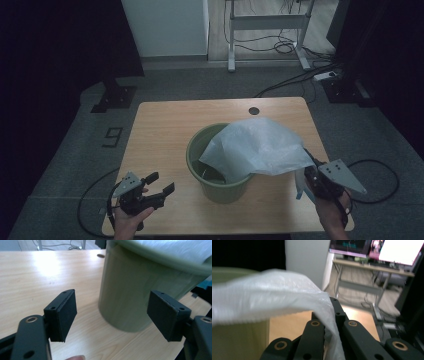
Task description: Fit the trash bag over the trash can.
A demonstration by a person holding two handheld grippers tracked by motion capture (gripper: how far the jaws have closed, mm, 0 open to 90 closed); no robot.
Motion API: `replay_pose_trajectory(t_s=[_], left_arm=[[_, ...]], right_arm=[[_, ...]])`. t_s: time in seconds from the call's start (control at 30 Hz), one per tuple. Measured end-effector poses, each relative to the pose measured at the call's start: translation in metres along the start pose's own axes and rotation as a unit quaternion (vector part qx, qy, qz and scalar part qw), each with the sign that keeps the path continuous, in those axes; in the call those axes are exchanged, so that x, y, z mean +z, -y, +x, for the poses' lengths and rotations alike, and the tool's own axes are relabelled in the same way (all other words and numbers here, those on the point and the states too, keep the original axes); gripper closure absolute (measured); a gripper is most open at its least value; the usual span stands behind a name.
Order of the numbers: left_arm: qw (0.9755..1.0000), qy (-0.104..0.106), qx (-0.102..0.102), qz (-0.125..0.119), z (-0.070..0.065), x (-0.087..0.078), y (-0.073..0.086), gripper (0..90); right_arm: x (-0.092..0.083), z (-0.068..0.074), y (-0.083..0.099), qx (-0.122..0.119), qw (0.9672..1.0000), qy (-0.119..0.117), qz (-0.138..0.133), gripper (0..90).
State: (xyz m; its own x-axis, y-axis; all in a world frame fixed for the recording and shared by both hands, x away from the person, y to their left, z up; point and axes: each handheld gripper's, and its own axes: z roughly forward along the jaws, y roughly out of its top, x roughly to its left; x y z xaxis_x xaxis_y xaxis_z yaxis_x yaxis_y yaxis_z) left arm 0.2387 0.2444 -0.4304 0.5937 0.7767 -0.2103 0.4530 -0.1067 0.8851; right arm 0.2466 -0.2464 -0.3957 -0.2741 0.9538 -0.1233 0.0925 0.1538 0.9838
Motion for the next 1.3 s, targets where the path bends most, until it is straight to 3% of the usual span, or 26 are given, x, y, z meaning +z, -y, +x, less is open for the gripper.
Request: replay_pose_trajectory(t_s=[0.13, 0.27, 0.53, 0.7, 0.93, 1.3], left_arm=[[1.0000, -0.003, 0.004, -0.005, -0.008, 0.001, -0.014, 23.5], [0.9999, -0.004, 0.007, -0.011, -0.016, 0.003, -0.026, 23.6], [0.9997, 0.000, 0.013, -0.022, -0.032, 0.006, -0.045, 23.6], [0.9995, 0.009, 0.006, -0.029, -0.042, 0.014, -0.055, 23.9], [0.9994, 0.022, 0.016, -0.021, -0.060, 0.032, -0.069, 24.0], [0.9977, 0.043, 0.047, -0.024, -0.081, 0.027, -0.067, 23.8]], right_arm=[[0.008, 0.002, -0.022, 0.017, 0.9992, -0.020, -0.029, 88.6], [0.016, 0.018, -0.037, 0.022, 0.9973, -0.052, -0.047, 88.6], [0.021, 0.054, -0.051, 0.006, 0.9926, -0.107, -0.056, 87.4], [0.022, 0.068, -0.050, 0.002, 0.9914, -0.123, -0.043, 86.8], [0.024, 0.083, -0.046, -0.012, 0.9904, -0.132, -0.037, 85.8], [0.021, 0.103, -0.041, -0.042, 0.9883, -0.145, -0.024, 84.7]])
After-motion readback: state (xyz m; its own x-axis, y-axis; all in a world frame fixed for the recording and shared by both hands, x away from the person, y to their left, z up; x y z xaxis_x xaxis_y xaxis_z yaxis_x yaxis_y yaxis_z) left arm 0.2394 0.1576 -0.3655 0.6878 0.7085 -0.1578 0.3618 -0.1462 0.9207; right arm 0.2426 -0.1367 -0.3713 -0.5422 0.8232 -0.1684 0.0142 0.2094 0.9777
